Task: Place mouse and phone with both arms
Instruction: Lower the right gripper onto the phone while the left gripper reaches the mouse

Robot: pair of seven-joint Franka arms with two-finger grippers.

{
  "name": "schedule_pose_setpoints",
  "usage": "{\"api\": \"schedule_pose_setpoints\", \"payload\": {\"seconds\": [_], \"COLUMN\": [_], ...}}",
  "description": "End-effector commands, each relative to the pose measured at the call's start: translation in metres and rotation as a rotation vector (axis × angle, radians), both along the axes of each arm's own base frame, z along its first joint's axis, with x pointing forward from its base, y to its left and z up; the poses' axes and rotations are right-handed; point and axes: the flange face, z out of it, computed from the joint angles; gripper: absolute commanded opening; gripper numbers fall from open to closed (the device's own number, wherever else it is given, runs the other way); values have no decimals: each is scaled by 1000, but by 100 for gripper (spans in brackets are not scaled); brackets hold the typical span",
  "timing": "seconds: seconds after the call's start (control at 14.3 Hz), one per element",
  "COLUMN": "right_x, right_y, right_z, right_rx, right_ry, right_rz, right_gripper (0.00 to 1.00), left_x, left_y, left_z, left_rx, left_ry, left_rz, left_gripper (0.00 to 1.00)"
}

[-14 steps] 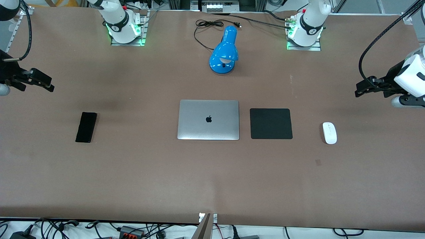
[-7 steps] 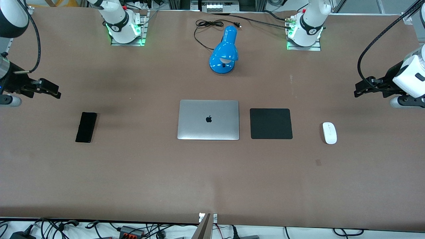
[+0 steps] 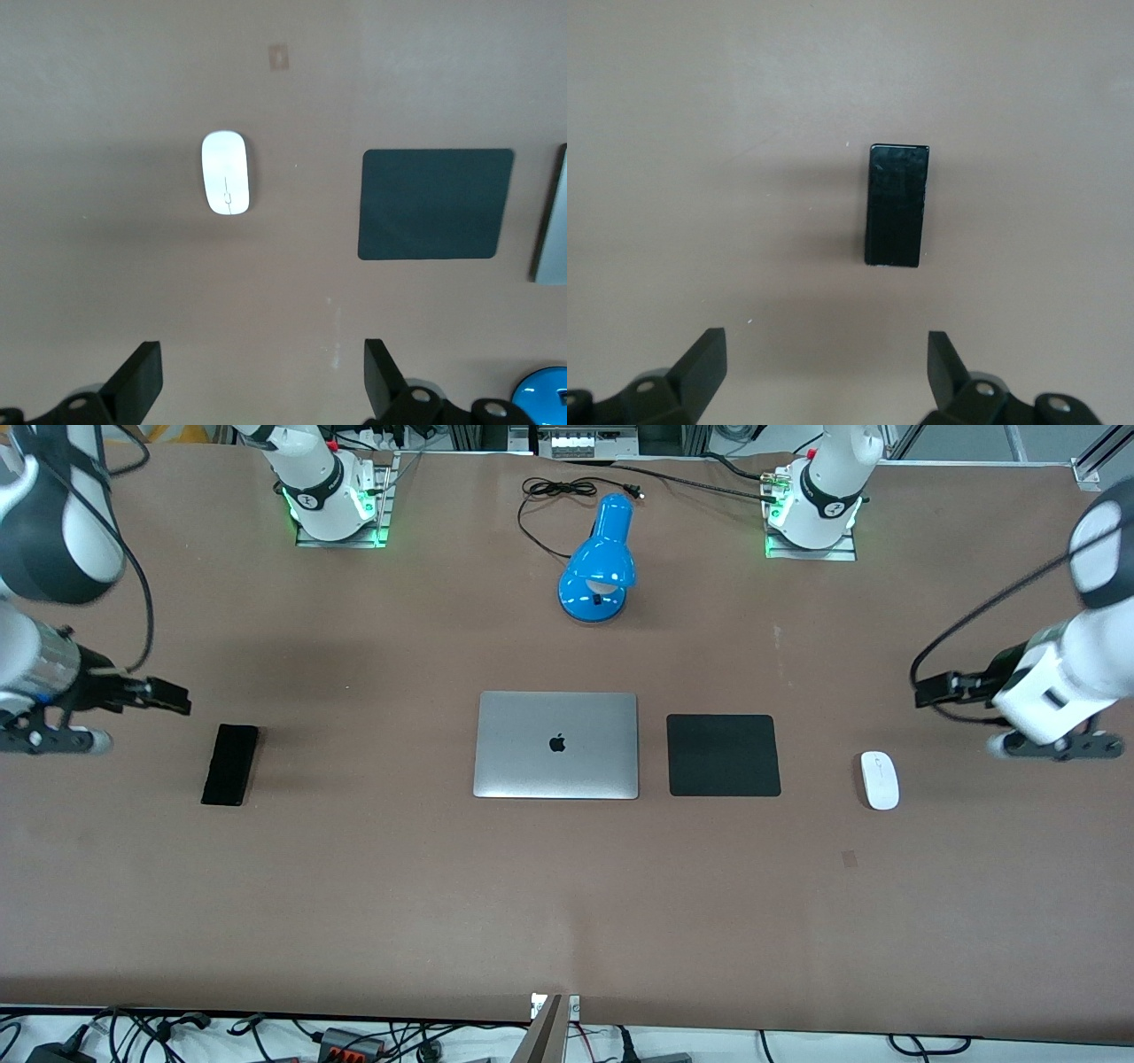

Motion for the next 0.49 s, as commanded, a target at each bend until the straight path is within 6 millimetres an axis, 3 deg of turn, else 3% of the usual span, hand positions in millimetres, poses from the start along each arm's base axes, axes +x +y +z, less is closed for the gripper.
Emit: {"api": "schedule_pose_setpoints", "payload": {"seconds": [0.0,0.21,0.35,0.42], "right_x": [14,21,19,20], "right_y": [-19,-44,-58,-58], "right_z": [-47,-111,-158,-174], "right_rx": [-23,-21,-17,-16], "right_ry": [24,51,76,88], "right_rz": [-29,-62,-82,-81], "right_gripper": [100,100,100,100], "left_x": [27,37,28,23], "left_y": [20,23,26,34], "left_z": [-61,-134,-181,-195], "left_rx": [22,31,36,37], "left_ry": [0,-127,-210,-228], "left_rz": [4,-9,-98,-90], "left_gripper": [100,100,100,100]}}
